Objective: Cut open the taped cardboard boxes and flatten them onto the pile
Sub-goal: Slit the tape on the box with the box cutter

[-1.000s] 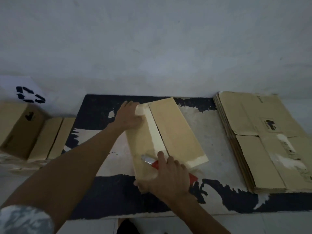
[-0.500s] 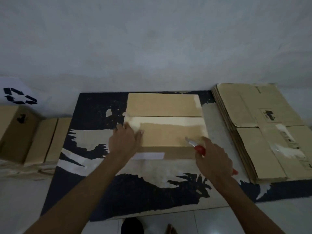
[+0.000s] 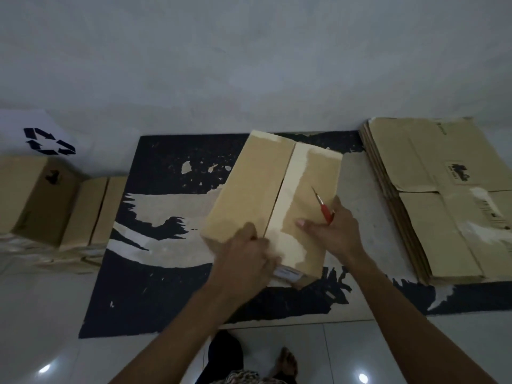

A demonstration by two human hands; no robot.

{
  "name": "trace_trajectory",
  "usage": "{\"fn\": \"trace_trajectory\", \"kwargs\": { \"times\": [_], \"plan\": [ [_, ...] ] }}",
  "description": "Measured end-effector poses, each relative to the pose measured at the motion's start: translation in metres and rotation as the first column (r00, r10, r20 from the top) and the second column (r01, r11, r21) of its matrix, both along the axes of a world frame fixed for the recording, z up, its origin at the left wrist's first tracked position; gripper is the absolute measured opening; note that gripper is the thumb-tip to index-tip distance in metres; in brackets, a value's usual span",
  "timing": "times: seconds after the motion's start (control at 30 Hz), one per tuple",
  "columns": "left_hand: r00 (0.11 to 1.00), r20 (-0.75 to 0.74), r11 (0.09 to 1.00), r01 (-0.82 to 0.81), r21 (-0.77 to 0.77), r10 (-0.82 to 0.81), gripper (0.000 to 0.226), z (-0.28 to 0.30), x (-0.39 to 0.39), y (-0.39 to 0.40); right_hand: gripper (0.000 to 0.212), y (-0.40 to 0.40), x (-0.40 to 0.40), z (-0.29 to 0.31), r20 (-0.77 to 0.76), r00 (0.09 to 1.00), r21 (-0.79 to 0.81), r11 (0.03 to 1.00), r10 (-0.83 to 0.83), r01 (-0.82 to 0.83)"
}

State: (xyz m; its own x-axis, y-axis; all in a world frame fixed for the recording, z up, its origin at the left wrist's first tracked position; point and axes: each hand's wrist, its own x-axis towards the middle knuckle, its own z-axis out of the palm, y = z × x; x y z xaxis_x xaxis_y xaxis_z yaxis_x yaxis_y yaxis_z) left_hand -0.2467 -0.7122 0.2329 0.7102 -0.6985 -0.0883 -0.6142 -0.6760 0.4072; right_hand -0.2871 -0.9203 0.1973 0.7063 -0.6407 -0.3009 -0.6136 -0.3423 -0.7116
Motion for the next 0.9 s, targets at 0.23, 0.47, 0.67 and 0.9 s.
{"fn": "trace_trajectory", "kwargs": {
  "times": [0.23,0.47,0.67,0.9],
  "plan": [
    [0.988,0.006,0.932,0.144,0.333,-0.155,0.085,-0.017,0.057,0.032,0.103,-0.039,0.034,0.009,-0.032,0.983,0.04,0.983,0.179,-0.178],
    [0.971,0.073,0.915,0.186,0.358,-0.226,0.063,-0.015,0.069,0.028,0.051,-0.001,0.002,0.041,-0.091,0.97,-0.387,0.889,0.227,-0.245],
    [0.945,0.132,0.866,0.212,0.452,-0.3,0.062,-0.014,0.067,0.031,0.053,0.05,-0.058,0.031,-0.322,0.766,-0.407,0.649,0.557,-0.643],
    [0.934,0.156,0.858,0.22,0.463,-0.323,0.067,-0.012,0.059,0.031,0.064,0.075,-0.056,0.018,-0.326,0.819,-0.556,0.605,0.472,-0.57]
  ]
}}
